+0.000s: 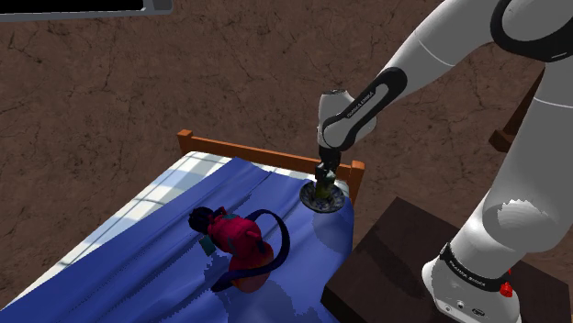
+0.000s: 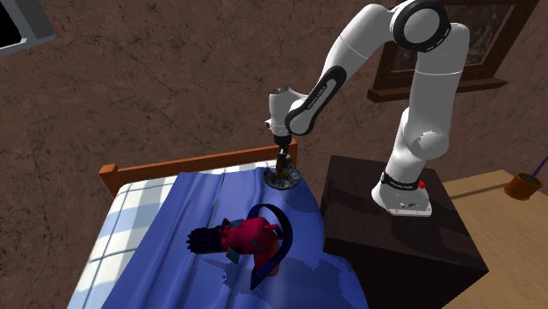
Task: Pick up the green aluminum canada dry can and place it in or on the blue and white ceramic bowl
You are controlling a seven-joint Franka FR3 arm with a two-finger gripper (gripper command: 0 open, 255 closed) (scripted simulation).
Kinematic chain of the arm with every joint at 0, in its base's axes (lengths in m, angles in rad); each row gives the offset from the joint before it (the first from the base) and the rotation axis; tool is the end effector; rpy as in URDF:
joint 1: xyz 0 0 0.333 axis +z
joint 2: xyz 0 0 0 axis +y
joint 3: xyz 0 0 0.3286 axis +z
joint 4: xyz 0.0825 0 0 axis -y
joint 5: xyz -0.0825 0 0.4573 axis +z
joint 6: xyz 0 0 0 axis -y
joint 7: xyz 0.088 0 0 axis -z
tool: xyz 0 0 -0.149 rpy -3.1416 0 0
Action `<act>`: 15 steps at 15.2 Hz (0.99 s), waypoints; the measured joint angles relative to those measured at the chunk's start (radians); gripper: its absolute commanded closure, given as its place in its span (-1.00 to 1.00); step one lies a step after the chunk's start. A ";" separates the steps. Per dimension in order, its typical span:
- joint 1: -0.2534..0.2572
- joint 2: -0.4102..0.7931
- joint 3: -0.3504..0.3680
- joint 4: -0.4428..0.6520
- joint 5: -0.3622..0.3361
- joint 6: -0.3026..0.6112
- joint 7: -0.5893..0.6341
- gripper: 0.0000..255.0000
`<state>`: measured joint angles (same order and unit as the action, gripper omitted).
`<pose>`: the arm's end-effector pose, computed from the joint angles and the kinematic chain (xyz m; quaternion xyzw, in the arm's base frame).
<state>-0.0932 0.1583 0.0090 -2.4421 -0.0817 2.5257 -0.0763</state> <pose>0.5143 -0.0444 0.1399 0.9986 0.0302 -0.0389 0.0186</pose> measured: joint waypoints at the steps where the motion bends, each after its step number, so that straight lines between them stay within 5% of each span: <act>1: 0.000 0.000 0.000 0.000 0.000 0.000 0.000 -1.00; 6: 0.000 0.000 0.000 0.000 0.000 0.000 0.000 -1.00; 10: 0.001 -0.087 0.004 0.021 0.012 -0.105 -0.009 -1.00; 15: 0.002 -0.104 0.005 0.028 0.014 -0.131 -0.009 -1.00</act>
<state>-0.0909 0.0547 0.0144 -2.4140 -0.0677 2.3949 -0.0855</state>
